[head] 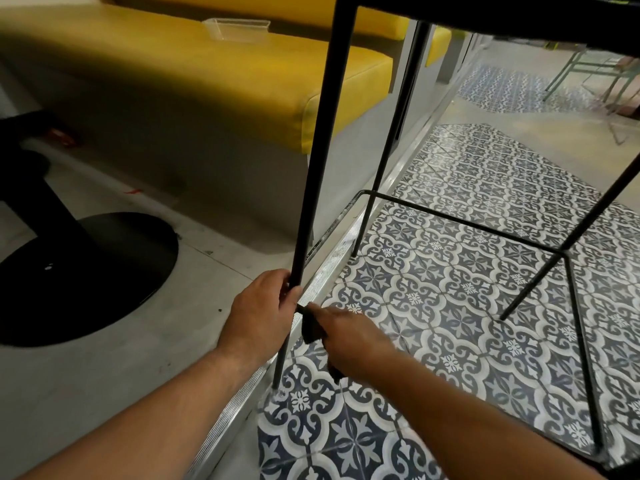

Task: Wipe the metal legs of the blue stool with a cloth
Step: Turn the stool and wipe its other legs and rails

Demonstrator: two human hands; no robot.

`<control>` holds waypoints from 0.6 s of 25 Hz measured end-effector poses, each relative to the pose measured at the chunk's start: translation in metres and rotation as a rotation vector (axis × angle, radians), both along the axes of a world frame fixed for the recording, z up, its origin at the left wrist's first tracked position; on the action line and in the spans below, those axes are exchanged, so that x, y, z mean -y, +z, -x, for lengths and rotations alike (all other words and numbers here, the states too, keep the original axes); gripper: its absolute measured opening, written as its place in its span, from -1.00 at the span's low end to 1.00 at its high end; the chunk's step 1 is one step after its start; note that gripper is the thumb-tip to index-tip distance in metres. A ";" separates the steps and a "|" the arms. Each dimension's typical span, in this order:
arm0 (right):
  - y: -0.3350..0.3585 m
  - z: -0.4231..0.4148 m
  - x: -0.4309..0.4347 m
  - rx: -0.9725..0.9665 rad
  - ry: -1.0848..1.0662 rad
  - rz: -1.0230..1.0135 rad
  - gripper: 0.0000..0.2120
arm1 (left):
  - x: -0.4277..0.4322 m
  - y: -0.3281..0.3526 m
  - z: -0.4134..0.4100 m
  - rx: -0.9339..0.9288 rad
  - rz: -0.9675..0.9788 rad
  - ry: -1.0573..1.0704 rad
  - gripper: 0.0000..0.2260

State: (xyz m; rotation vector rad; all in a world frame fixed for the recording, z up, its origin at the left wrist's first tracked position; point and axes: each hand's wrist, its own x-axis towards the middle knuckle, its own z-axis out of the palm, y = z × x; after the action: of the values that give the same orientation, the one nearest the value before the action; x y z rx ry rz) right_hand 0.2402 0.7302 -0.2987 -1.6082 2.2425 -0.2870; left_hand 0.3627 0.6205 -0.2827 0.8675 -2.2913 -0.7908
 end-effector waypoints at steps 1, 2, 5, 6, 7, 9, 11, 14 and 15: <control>0.004 0.010 -0.006 0.126 0.002 -0.031 -0.49 | 0.001 0.000 -0.001 0.004 0.009 -0.014 -0.90; 0.010 0.020 -0.011 0.261 -0.023 -0.063 -0.53 | 0.003 0.001 -0.003 0.008 0.022 -0.031 -0.89; 0.022 0.049 -0.012 0.405 -0.183 -0.013 -0.65 | 0.010 -0.003 -0.012 -0.012 0.030 -0.043 -0.84; 0.024 0.055 -0.007 0.394 -0.228 0.033 -0.68 | 0.011 -0.006 -0.016 -0.012 0.026 -0.025 -0.84; 0.026 0.060 0.000 0.378 -0.248 0.080 -0.70 | 0.014 -0.010 -0.019 -0.003 0.037 0.000 -0.83; 0.025 0.070 0.013 0.348 -0.263 0.145 -0.77 | 0.018 -0.019 -0.023 0.030 0.062 0.042 -0.78; 0.024 0.079 0.020 0.504 -0.321 0.225 -0.87 | 0.020 -0.025 -0.025 0.028 0.036 0.065 -0.76; 0.021 0.090 0.025 1.181 -0.587 0.344 -0.85 | 0.020 -0.030 -0.026 0.019 -0.014 0.088 -0.75; 0.019 0.091 0.026 1.271 -0.685 0.373 -0.84 | 0.019 -0.030 -0.025 0.022 -0.017 0.090 -0.75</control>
State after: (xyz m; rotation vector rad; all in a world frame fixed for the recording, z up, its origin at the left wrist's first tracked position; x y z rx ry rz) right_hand 0.1488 0.7044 -0.2793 -0.3522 1.5684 -1.4634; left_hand 0.3876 0.6019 -0.3126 0.9848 -2.2501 -0.7656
